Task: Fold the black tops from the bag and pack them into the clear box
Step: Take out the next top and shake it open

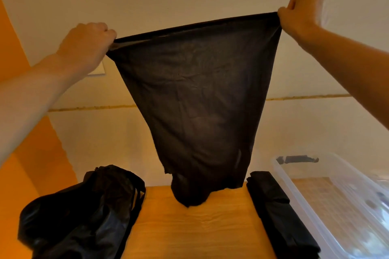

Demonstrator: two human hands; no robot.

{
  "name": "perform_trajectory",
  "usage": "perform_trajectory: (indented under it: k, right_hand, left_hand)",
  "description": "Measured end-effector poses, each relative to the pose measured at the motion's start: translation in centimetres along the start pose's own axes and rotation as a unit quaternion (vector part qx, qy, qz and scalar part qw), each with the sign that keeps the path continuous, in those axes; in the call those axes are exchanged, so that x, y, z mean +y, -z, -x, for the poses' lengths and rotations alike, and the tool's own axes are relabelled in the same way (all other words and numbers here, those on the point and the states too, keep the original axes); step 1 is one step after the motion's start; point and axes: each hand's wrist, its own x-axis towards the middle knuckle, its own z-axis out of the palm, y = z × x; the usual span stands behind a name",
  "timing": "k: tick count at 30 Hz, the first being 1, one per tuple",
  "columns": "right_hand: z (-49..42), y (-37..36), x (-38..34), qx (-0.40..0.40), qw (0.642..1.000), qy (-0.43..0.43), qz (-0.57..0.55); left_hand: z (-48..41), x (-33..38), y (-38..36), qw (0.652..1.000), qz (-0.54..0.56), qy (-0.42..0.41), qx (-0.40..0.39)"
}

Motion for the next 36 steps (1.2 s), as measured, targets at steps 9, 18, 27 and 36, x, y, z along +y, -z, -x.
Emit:
perform_trajectory:
  k: [9, 18, 27, 36]
  right_hand:
    - [0.7, 0.1, -1.6, 0.016, 1.000, 0.019, -0.010]
    - [0.3, 0.5, -0.6, -0.083, 0.988, -0.097, -0.084]
    - [0.3, 0.1, -1.0, -0.155, 0.972, -0.139, -0.105]
    - [3.7, 1.2, -2.8, -0.591, 0.795, -0.019, -0.134]
  left_hand:
    - [-1.2, 2.9, -1.0, 0.628, 0.582, 0.516, 0.001]
    - [-1.6, 3.3, -0.1, 0.549, 0.643, 0.506, 0.174]
    - [-0.7, 2.9, 1.2, 0.802, 0.411, 0.389, 0.192]
    - [-1.5, 7.7, 2.7, 0.767, 0.535, 0.311, 0.169]
